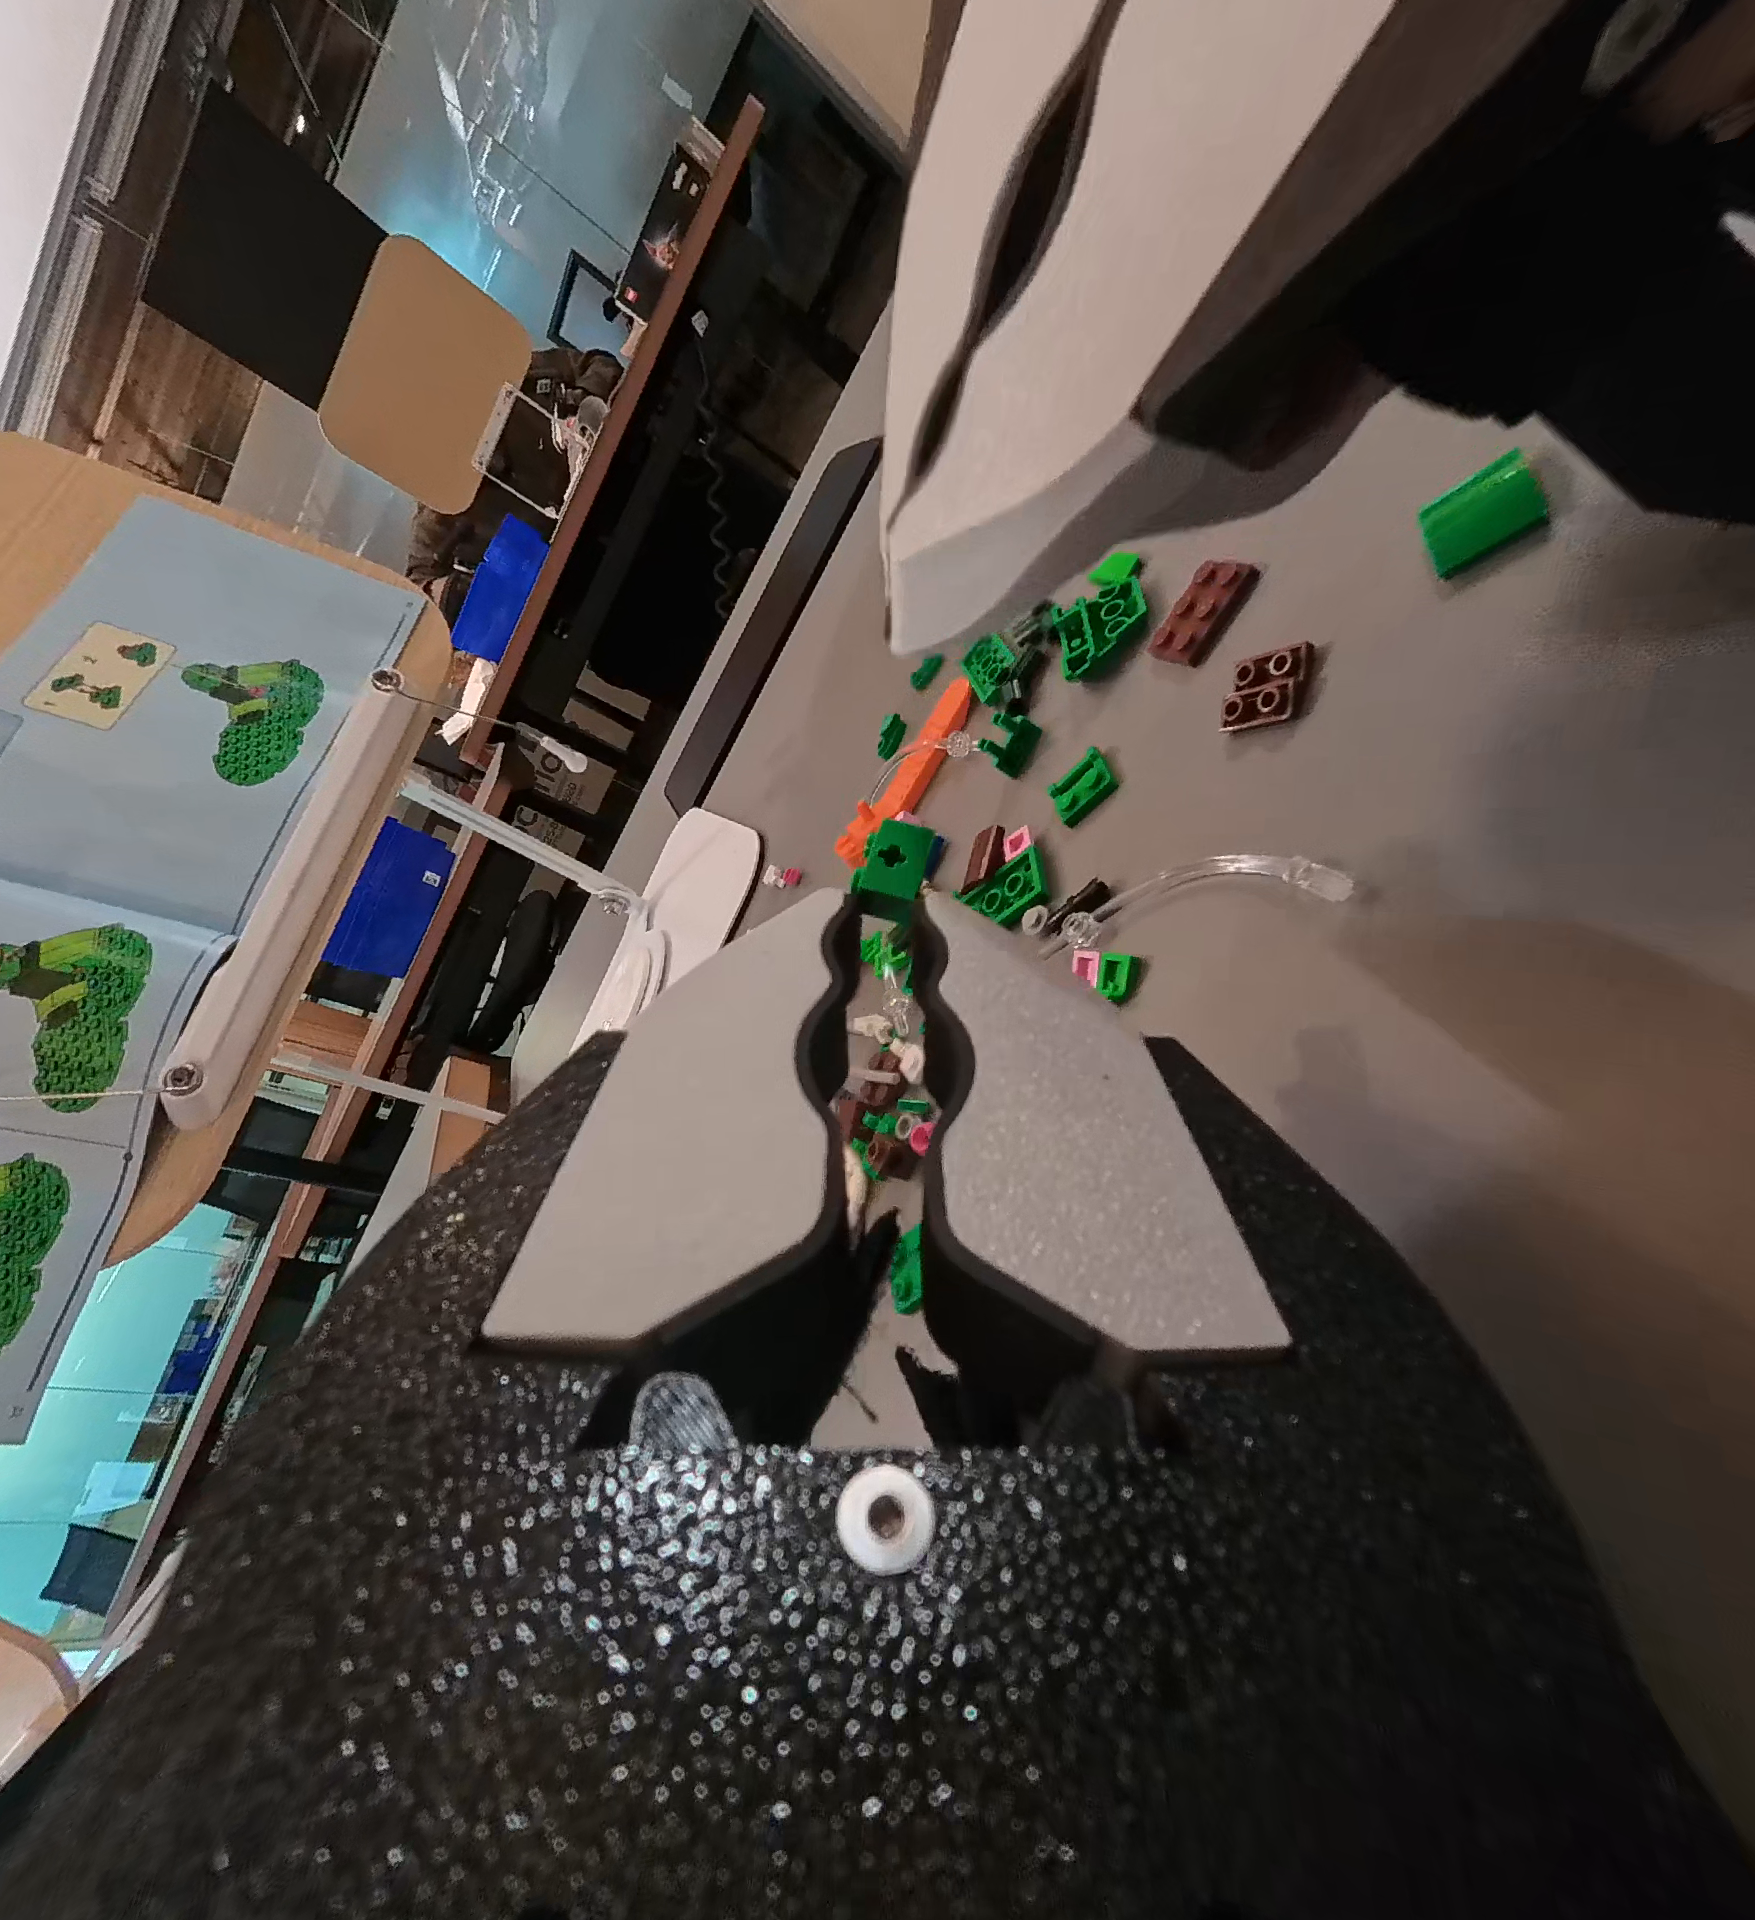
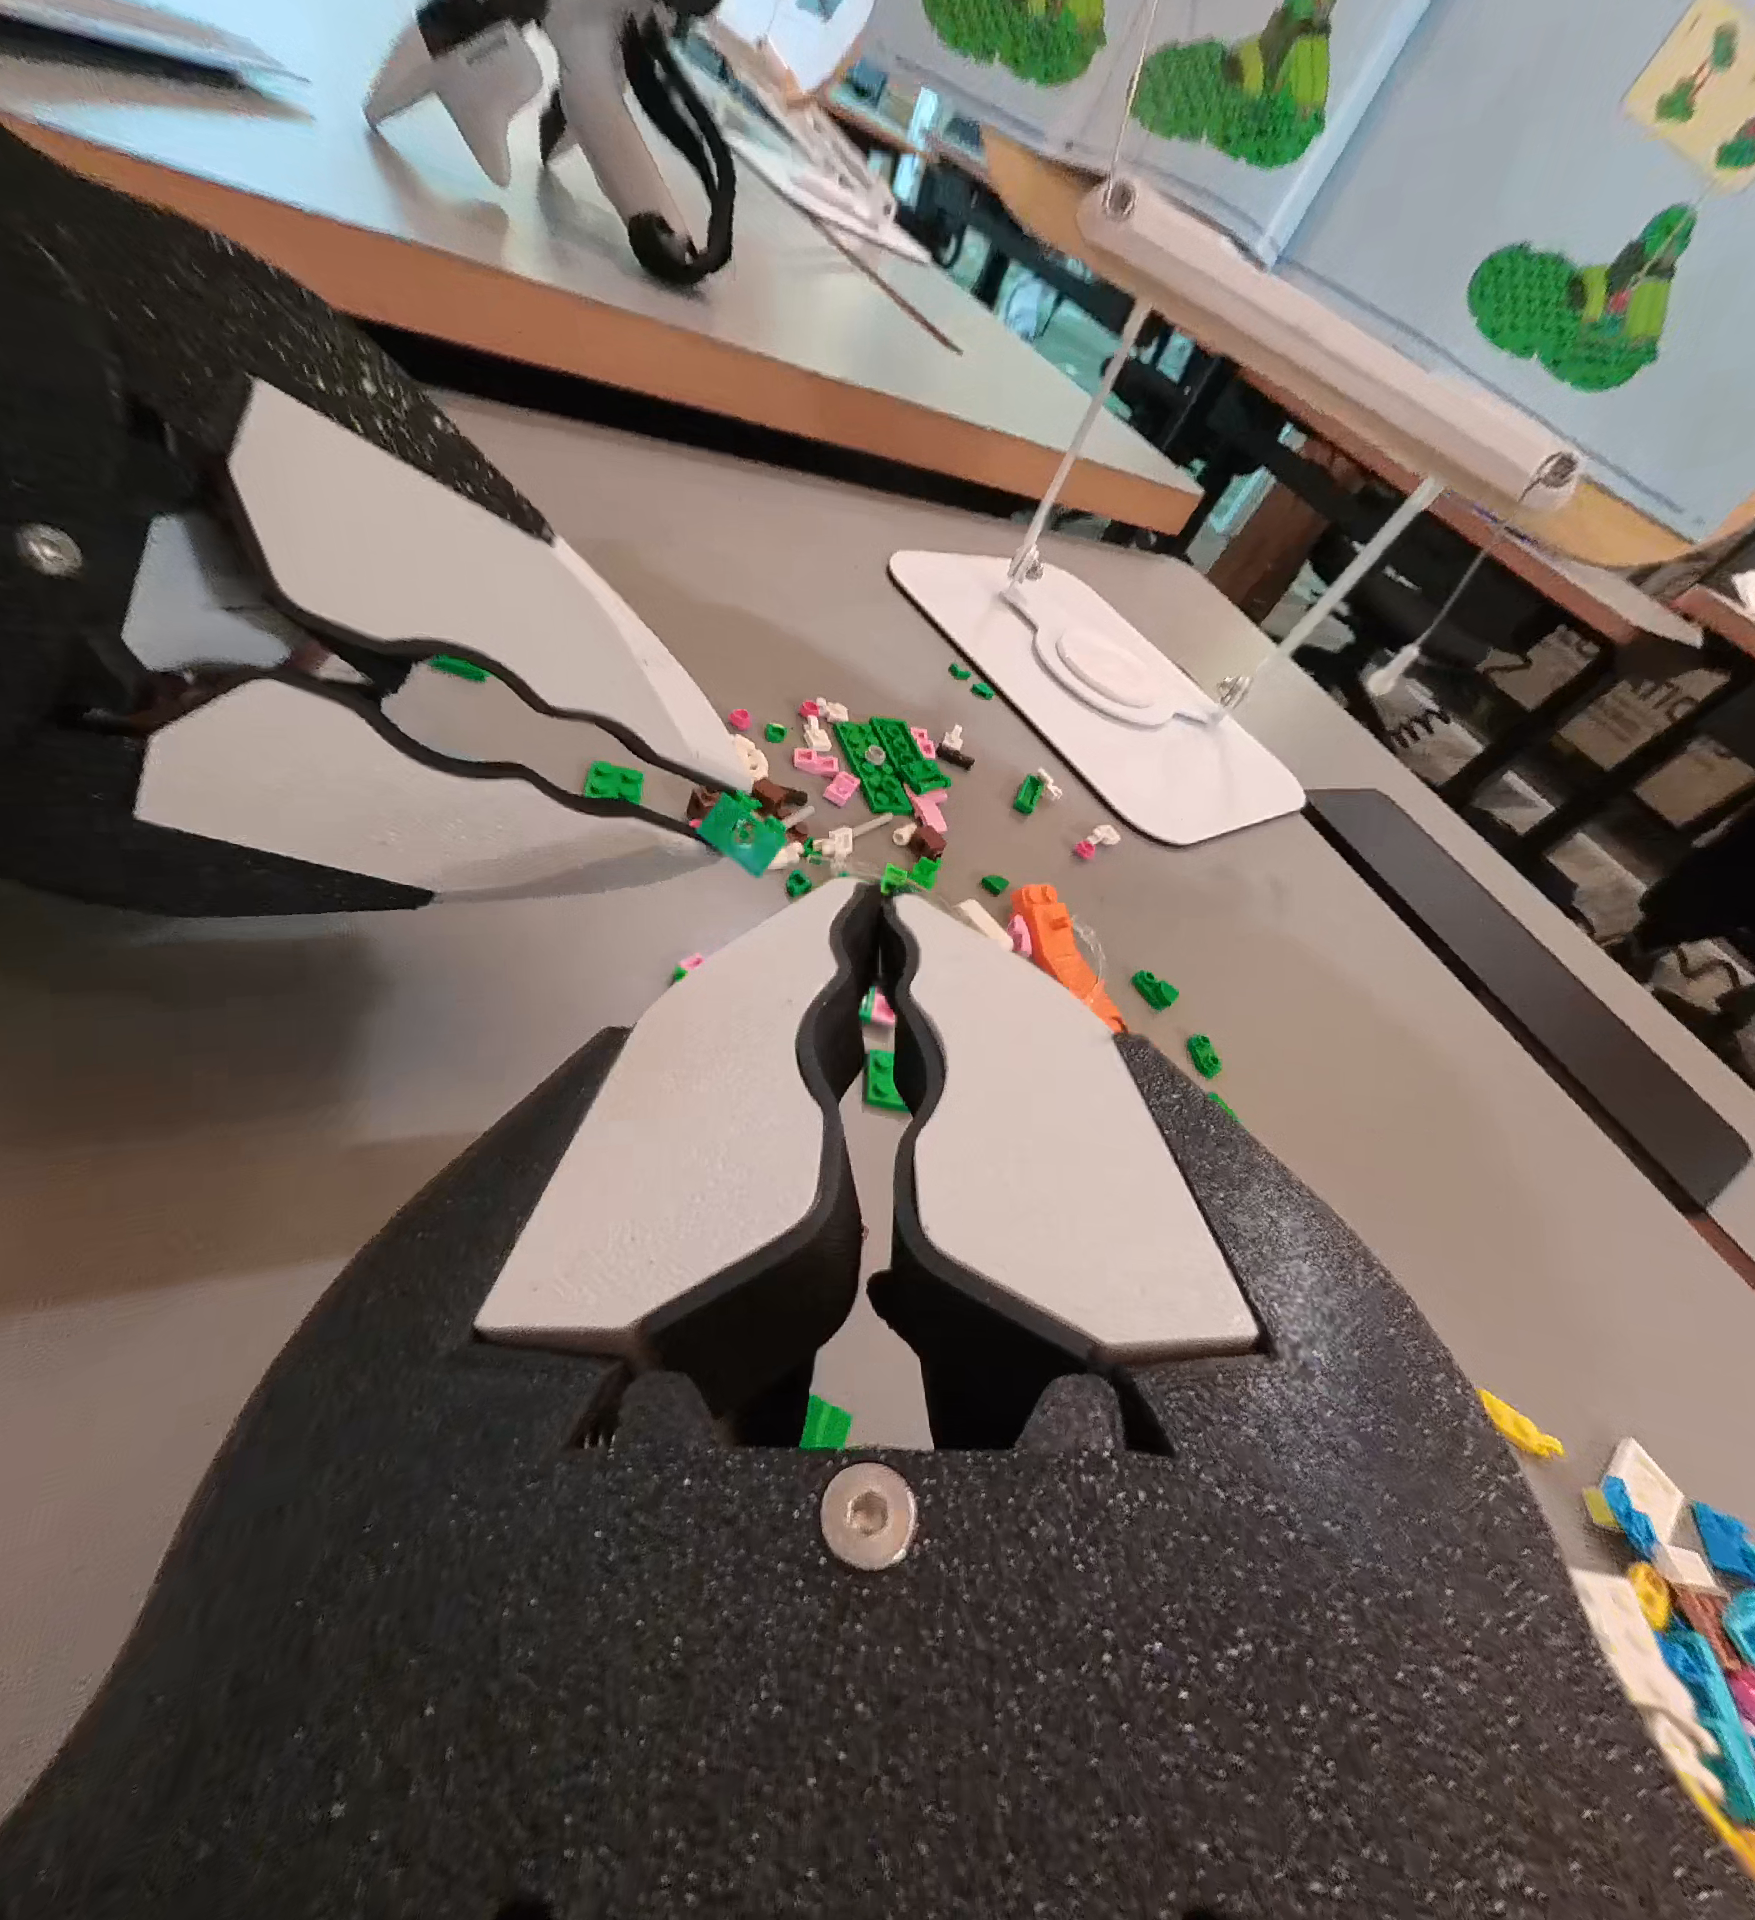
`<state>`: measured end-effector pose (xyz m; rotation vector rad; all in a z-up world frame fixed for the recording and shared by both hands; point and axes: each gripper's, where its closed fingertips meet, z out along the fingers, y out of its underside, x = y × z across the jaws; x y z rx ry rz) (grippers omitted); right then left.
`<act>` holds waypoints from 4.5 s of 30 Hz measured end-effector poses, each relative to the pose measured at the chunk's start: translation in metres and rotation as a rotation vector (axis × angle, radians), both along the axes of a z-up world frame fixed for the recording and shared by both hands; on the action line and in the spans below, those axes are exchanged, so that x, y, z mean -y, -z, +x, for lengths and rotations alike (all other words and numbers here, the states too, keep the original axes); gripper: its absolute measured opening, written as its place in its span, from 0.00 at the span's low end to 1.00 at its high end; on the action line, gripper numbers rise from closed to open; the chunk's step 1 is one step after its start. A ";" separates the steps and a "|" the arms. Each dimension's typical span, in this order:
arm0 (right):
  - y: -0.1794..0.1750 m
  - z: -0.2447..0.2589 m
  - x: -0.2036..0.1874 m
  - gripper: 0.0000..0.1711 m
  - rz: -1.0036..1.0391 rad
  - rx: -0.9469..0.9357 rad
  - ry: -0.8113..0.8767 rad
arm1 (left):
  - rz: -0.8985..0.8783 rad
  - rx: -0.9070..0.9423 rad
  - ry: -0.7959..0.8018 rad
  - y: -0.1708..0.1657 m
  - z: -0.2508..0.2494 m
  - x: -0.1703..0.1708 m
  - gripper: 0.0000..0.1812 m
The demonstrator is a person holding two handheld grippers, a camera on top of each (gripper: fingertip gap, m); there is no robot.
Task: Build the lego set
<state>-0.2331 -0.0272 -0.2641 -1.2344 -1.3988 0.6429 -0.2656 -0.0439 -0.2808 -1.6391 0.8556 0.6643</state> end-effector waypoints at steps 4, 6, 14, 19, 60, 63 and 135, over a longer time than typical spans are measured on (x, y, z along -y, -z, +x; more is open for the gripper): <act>-0.006 0.014 0.003 0.00 -0.048 -0.084 -0.010 | -0.004 0.003 0.011 0.002 0.005 0.000 0.05; -0.007 0.021 0.001 0.00 -0.054 -0.111 0.004 | -0.006 -0.002 0.017 0.003 0.008 0.000 0.05; -0.011 0.025 -0.003 0.00 -0.085 -0.182 -0.003 | -0.019 -0.018 0.022 0.007 0.013 -0.001 0.05; -0.010 0.019 0.004 0.00 -0.087 -0.172 -0.029 | -0.001 0.033 0.017 0.003 0.009 0.003 0.05; -0.024 0.027 -0.007 0.00 -0.128 -0.257 0.014 | 0.024 0.053 0.070 -0.002 0.016 0.009 0.05; -0.026 0.030 -0.012 0.00 -0.130 -0.273 0.039 | 0.022 0.071 0.076 -0.003 0.016 0.010 0.05; 0.061 -0.022 -0.005 0.00 -0.206 0.421 -0.192 | 0.151 0.187 -0.157 -0.023 -0.049 0.020 0.05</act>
